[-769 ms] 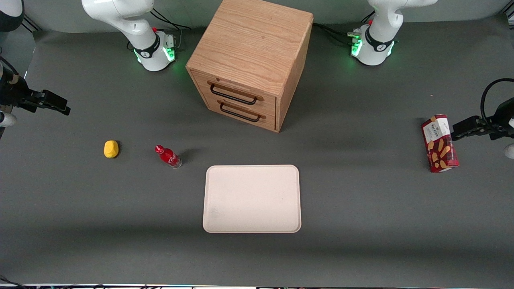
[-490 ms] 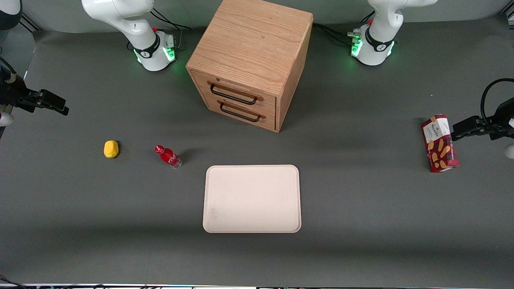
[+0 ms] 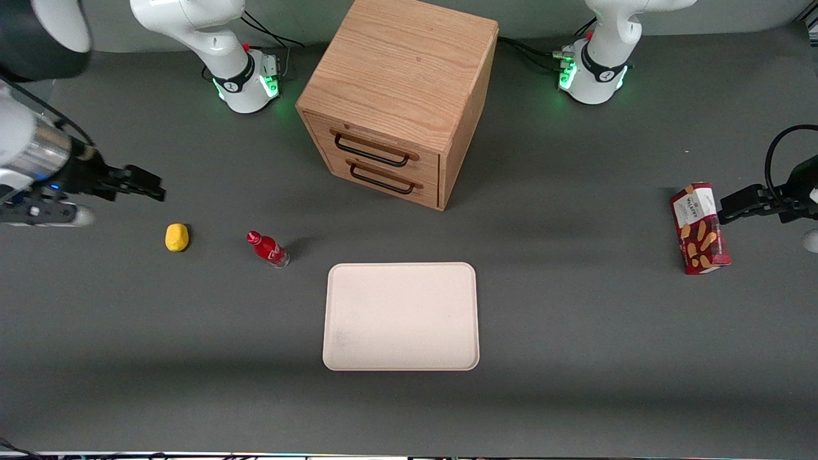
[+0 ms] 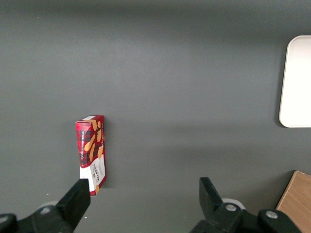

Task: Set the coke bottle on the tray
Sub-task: 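Move the open right gripper toward the red Coca-Cola bottle, then lower the open right gripper around the red Coca-Cola bottle and close it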

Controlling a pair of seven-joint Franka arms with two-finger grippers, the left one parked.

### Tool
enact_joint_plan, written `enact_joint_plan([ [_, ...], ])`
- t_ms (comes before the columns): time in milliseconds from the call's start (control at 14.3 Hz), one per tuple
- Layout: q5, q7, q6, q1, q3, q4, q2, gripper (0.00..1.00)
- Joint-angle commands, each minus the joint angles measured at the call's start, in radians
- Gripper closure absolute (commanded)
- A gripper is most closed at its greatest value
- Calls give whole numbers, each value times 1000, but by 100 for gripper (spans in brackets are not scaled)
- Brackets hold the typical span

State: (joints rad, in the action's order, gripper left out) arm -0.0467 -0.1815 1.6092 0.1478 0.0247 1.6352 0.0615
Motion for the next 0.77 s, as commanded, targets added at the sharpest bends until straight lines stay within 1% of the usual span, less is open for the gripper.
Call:
enact_joint_plan([
  [0, -10, -68, 66, 1, -55, 3, 64, 0],
  [70, -9, -91, 105, 7, -66, 43, 72, 0],
  [350, -5, -95, 303, 24, -75, 240, 64, 0],
  [490, 17, -96, 411, 25, -86, 336, 64, 0],
  [699, 22, -96, 541, 25, -100, 443, 66, 0],
])
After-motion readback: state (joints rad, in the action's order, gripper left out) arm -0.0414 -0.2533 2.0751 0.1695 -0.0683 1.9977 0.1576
